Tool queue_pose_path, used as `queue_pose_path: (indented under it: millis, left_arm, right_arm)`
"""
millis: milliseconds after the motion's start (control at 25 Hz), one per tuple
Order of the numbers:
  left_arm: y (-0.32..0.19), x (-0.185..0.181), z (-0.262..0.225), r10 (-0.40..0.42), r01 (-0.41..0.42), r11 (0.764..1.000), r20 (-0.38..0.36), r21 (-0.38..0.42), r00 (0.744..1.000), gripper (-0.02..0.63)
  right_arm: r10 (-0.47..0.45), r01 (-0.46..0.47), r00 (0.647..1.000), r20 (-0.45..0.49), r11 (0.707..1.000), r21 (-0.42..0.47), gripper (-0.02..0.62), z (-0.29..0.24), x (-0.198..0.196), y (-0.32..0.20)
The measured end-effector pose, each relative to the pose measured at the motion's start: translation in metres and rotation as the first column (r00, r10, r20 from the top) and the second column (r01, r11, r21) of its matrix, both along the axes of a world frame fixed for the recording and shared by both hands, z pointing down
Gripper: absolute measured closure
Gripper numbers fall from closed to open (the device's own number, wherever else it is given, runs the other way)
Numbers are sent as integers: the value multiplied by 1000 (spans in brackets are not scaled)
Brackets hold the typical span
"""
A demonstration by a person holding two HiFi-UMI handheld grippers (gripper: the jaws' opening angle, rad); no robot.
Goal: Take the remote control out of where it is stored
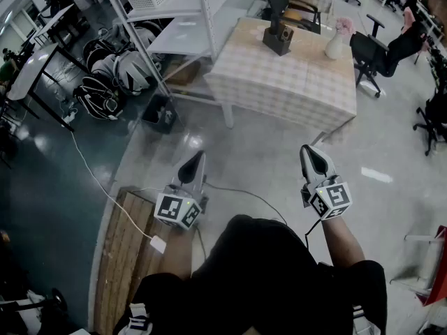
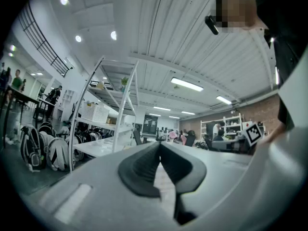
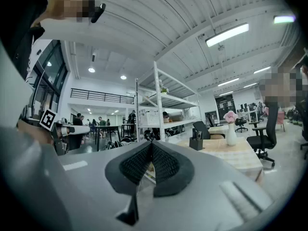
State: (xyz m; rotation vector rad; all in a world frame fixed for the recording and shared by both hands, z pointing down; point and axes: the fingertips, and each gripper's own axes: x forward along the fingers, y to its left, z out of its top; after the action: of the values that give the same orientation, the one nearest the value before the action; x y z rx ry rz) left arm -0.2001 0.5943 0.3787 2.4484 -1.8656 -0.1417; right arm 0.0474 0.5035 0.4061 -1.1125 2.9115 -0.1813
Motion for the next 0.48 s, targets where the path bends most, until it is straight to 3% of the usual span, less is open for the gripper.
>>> queue_pose_path:
  millis: [480]
  left_arm:
    - [10,-25,12,51,-50,999,-32,11,998,604]
  right_arm:
    - [26,-25,999,20,999,-19,591,9,-26,18]
